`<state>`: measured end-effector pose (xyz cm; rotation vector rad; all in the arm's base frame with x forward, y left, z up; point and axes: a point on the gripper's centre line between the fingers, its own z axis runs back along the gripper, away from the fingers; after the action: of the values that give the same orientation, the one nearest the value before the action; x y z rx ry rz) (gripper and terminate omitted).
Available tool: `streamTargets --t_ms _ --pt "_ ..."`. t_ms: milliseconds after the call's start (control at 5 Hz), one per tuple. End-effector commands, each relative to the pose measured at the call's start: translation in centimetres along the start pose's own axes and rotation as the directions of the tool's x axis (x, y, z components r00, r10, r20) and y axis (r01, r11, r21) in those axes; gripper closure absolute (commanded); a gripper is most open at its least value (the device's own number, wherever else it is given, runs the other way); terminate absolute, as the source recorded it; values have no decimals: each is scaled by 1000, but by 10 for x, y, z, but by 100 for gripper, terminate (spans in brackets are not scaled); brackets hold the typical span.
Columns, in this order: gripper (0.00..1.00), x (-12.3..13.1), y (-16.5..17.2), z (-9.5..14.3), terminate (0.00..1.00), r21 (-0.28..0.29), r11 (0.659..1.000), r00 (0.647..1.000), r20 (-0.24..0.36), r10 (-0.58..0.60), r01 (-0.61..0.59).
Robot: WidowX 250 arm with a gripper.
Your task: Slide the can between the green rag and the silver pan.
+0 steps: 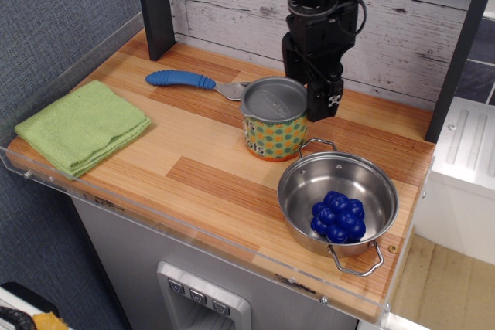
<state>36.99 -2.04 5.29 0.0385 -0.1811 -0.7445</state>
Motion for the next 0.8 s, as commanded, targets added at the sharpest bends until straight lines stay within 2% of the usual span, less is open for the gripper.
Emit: streamTargets --t_ms 0,200,600 --pt "0 -12 -3 34 0 60 998 999 -29 34 -33" --pt "0 -29 -2 36 0 72 995 996 -53 78 -74" --pt "0 -56 -14 46 0 86 985 986 -61 157 -152"
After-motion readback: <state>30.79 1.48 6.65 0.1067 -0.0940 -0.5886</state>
